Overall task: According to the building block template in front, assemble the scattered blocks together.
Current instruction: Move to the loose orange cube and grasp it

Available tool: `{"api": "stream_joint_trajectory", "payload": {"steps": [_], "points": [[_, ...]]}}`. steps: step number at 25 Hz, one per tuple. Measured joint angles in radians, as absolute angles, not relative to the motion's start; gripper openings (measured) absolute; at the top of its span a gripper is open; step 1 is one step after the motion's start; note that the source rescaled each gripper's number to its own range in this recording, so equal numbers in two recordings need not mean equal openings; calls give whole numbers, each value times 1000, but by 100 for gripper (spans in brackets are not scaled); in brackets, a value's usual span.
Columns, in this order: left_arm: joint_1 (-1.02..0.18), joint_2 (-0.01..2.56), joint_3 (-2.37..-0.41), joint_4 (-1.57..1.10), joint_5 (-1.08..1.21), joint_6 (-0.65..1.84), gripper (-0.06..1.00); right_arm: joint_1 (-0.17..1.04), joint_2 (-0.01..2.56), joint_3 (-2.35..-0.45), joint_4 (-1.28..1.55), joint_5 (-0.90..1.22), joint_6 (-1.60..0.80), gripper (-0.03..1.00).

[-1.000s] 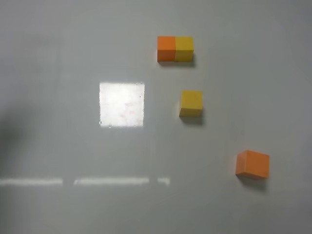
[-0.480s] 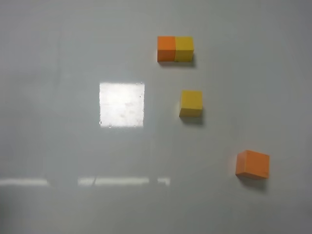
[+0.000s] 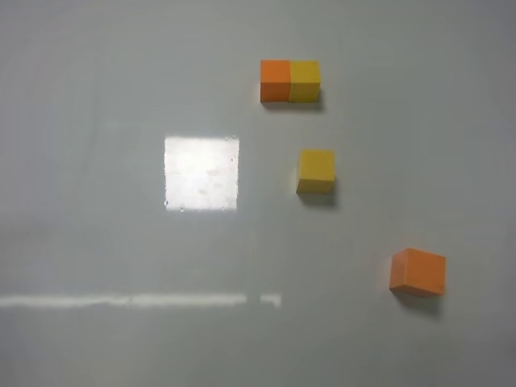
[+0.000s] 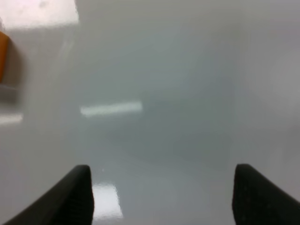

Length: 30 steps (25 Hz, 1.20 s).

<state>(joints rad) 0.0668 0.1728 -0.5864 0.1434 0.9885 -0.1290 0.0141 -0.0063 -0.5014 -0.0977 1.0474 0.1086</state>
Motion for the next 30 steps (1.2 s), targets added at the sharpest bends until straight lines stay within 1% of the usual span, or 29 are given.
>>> {"api": "stream_joint_trajectory", "payload": {"steps": [5, 9, 12, 30], "points": [[67, 45, -503, 130, 1031, -129, 76, 14, -6, -501, -98, 1047, 109, 58], [67, -3, -498, 117, 1036, -117, 67, 14, -6, -501, -98, 1047, 109, 58], [67, -5, -497, 104, 1036, -99, 63, 14, -6, -501, -98, 1047, 109, 58], [67, -5, -497, 103, 1036, -91, 62, 14, -6, -501, -97, 1047, 109, 58]]}}
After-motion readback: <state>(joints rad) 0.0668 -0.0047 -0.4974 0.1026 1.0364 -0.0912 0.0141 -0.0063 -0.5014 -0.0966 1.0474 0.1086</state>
